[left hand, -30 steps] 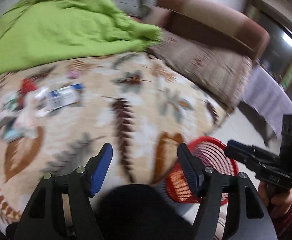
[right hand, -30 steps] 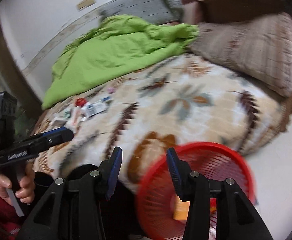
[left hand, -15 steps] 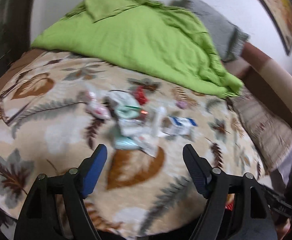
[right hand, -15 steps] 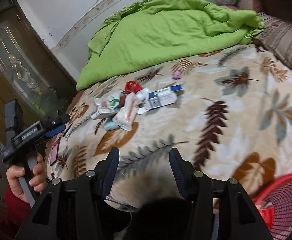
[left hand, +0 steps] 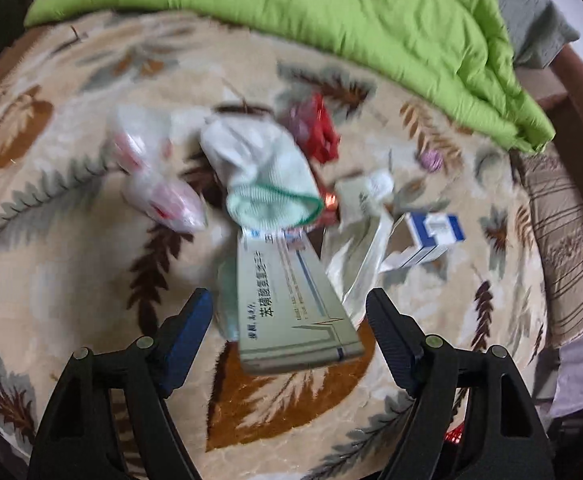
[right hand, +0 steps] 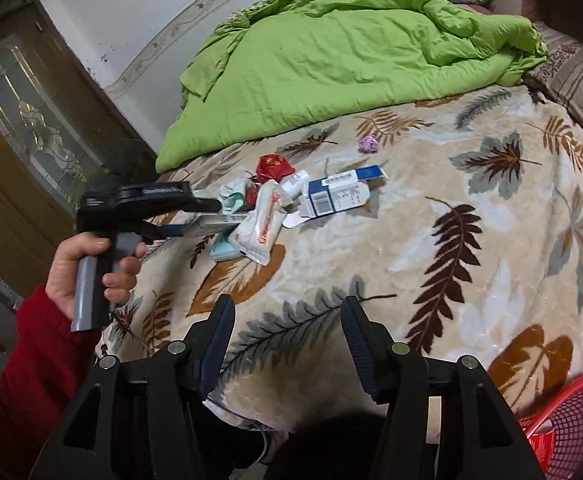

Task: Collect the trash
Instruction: 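Grasp the white medicine box with the left tool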

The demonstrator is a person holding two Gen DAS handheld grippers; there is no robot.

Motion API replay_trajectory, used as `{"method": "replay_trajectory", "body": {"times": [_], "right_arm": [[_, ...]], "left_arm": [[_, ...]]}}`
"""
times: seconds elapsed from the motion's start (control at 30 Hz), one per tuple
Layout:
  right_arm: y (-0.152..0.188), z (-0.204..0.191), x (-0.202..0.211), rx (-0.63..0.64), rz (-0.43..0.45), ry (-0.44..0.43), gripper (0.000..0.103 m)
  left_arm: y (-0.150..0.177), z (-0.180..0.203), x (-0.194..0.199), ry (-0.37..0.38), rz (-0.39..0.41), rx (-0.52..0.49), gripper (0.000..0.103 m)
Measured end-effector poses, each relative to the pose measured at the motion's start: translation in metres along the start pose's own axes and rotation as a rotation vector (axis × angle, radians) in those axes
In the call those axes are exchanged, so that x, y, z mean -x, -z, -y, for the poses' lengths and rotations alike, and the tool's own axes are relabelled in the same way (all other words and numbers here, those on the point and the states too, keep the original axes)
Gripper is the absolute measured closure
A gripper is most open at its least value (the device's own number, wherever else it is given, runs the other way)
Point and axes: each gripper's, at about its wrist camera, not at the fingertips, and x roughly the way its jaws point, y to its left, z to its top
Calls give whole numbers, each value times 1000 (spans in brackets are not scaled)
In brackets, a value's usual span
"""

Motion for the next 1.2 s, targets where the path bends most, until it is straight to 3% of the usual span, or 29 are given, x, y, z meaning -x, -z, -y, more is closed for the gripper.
{"method": "replay_trajectory", "body": {"times": [0.1, 0.23, 0.33, 0.4, 0.5, 0.6, 0.73, 0.8, 0.93, 1.1, 1.17, 1.2], "right_arm": [[-2, 6, -3, -6, -4, 9, 43], [-5, 5, -10, -3, -15, 3, 43], [-7, -3, -20, 15, -29, -2, 43], [-8, -8, -26, 22, -39, -9, 43], [-12, -13, -31, 25, -45, -16, 43], [-15, -14, -32, 23, -38, -13, 43], [-19, -12, -37, -2, -38, -13, 43], [-21, -11, -39, -16, -41, -23, 43], [-20, -14, -39, -3, -39, -22, 43], [-18, -10, -43, -6, -53, -12, 42], [-18, -8, -45, -11, -58, -11, 42], [-19, -7, -45, -12, -58, -12, 42]], "left_arm": [[14, -1, -10, -6, -2, -12, 26], [39, -8, -15, -17, 31, -33, 57], [53, -13, -10, -3, 78, -45, 61], [58, -18, -5, 47, 86, -24, 61], [67, -15, 11, 66, 114, -55, 59], [72, -14, 40, 101, 167, -72, 43], [51, -15, 68, 97, 232, -59, 28], [33, -15, 65, 71, 216, -48, 27], [-4, -15, 29, 68, 67, -28, 27], [-17, -4, -4, 14, -22, -72, 27], [-14, -4, -12, -16, -35, -80, 39], [-11, -6, -15, -5, -42, -80, 49]]}}
